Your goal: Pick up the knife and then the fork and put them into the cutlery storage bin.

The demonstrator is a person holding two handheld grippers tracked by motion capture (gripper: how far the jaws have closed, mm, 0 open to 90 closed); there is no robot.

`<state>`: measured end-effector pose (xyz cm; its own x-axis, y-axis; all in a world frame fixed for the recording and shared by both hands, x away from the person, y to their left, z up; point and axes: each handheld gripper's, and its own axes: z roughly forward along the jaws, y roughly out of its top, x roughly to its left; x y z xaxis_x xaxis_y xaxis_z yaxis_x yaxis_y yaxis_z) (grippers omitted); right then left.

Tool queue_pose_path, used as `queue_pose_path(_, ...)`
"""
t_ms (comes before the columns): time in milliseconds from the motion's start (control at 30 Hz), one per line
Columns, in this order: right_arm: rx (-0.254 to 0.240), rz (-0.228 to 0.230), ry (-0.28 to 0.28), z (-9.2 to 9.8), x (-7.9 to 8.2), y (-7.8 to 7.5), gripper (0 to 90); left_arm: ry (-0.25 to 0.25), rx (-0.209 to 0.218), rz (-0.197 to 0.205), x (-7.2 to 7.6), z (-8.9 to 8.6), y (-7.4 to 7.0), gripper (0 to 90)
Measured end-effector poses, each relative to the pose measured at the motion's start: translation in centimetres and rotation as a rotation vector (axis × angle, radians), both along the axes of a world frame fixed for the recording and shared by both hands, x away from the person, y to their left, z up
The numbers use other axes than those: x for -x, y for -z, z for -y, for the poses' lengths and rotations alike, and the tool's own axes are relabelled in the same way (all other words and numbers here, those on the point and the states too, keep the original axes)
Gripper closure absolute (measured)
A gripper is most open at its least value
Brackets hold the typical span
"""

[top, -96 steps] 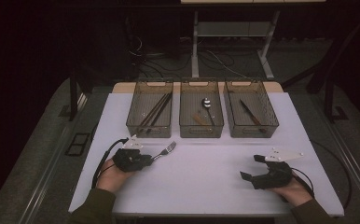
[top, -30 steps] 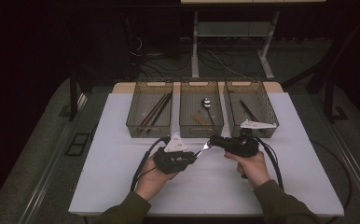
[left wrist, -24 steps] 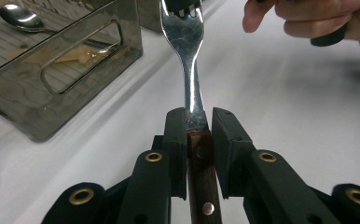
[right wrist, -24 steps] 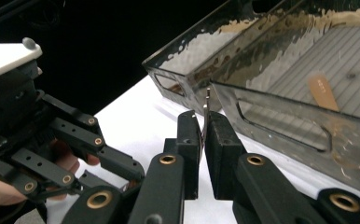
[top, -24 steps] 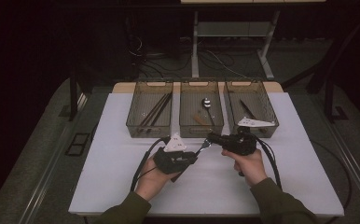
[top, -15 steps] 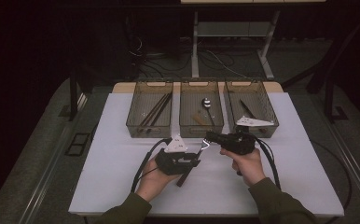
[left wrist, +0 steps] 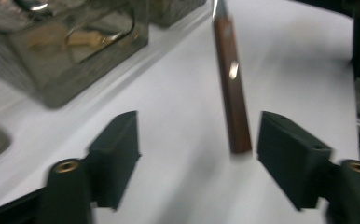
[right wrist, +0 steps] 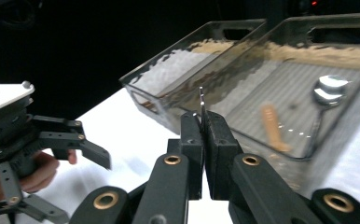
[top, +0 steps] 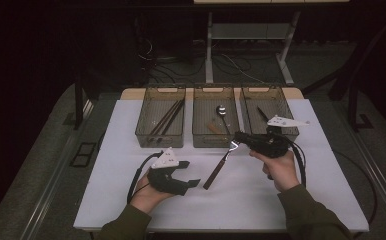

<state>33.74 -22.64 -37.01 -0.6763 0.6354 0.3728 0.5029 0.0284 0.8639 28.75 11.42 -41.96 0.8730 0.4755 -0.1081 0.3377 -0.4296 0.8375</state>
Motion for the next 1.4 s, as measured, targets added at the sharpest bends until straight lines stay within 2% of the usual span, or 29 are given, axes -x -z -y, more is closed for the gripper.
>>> queue_pose_path(200,0.036,0.009,0.041,2.0,-0.5,-0.6,86.3,-0.053,0.002,-0.002,0.4,-1.9,0.7,13.6)
queue_pose_path(300,0.063,0.012,0.058,3.0,-0.7,-1.0,86.3,-0.053,-0.008,-0.003,0.5,-2.9,1.2,7.4)
queue_pose_path(400,0.069,0.018,0.081,4.1,-1.1,-1.3,86.3,-0.063,-0.016,-0.011,0.7,-3.5,1.6,0.0)
queue_pose_path(567,0.08,0.019,0.11,5.6,-1.7,-2.1,86.3,-0.063,-0.039,-0.004,1.0,-4.2,2.0,0.0)
queue_pose_path(700,0.085,0.028,0.131,7.1,-2.4,-3.0,86.3,-0.079,-0.025,-0.006,1.0,-4.5,1.9,0.0)
queue_pose_path(900,0.09,0.042,0.17,8.9,-3.3,-4.8,86.3,-0.081,-0.039,-0.006,0.9,-4.5,1.9,0.0)
queue_pose_path(1167,0.124,0.071,0.19,10.4,-4.4,-7.4,86.3,-0.076,-0.049,0.011,1.0,-4.5,1.7,0.7)
queue_pose_path(1400,0.152,0.087,0.234,11.8,-5.6,-9.0,86.3,-0.079,-0.053,0.013,1.2,-4.4,1.6,1.0)
